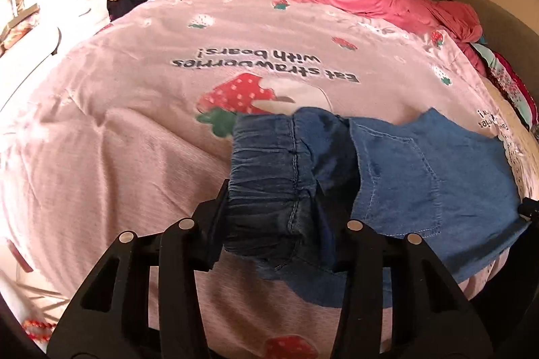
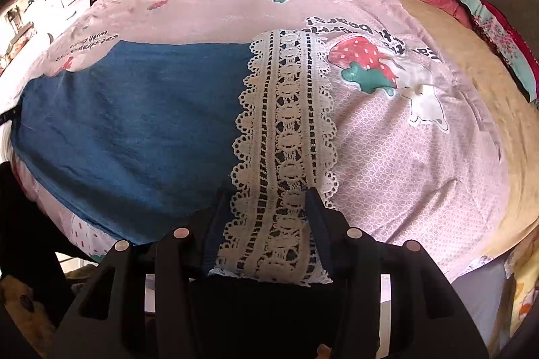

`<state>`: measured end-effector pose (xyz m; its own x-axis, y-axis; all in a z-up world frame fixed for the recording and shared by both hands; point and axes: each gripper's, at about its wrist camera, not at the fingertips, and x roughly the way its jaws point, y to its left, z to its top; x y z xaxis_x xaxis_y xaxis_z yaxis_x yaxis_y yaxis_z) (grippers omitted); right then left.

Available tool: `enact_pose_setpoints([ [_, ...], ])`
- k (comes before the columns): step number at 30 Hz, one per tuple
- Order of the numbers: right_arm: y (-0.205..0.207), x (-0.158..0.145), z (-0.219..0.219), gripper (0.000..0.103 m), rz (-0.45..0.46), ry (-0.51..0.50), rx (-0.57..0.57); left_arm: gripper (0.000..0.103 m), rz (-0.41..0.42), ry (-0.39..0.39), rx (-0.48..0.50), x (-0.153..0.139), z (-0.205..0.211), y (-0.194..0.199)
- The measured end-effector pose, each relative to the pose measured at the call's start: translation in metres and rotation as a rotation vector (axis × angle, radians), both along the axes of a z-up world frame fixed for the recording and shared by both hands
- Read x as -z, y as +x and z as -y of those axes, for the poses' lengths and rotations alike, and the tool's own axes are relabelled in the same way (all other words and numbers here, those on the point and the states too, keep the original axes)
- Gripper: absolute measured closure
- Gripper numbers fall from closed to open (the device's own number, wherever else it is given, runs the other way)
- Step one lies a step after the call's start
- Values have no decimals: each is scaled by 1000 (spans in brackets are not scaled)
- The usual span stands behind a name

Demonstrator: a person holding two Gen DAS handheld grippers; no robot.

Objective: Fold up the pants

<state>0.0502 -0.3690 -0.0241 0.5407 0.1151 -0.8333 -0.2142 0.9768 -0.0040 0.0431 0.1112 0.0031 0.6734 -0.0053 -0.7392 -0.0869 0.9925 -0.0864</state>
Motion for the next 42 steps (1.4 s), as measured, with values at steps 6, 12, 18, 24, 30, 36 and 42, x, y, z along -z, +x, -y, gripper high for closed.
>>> enact_pose_setpoints([
  [6,-2,2,-5,56,14,-37,-16,61,-36,-28,17,6,0,-1],
  [12,-26,-20,13,42,110,61,40,52,71,-23,-21,-34,-6,-36],
  [18,-33,-37,32,42,146,89,83,41,139,-44,179,-65,50,-35],
  [24,-22,-25,12,42,65,-18,9,41,17,-88,486,-32,158,-4],
  [30,-7,7,30,42,-13,-31,98,40,-136,24,522,32,198,16],
  [36,-9,-13,29,42,27,61,69,39,-107,-63,525,21,180,17],
  [42,22,-43,29,42,126,125,58,37,-28,-58,484,-19,170,58],
])
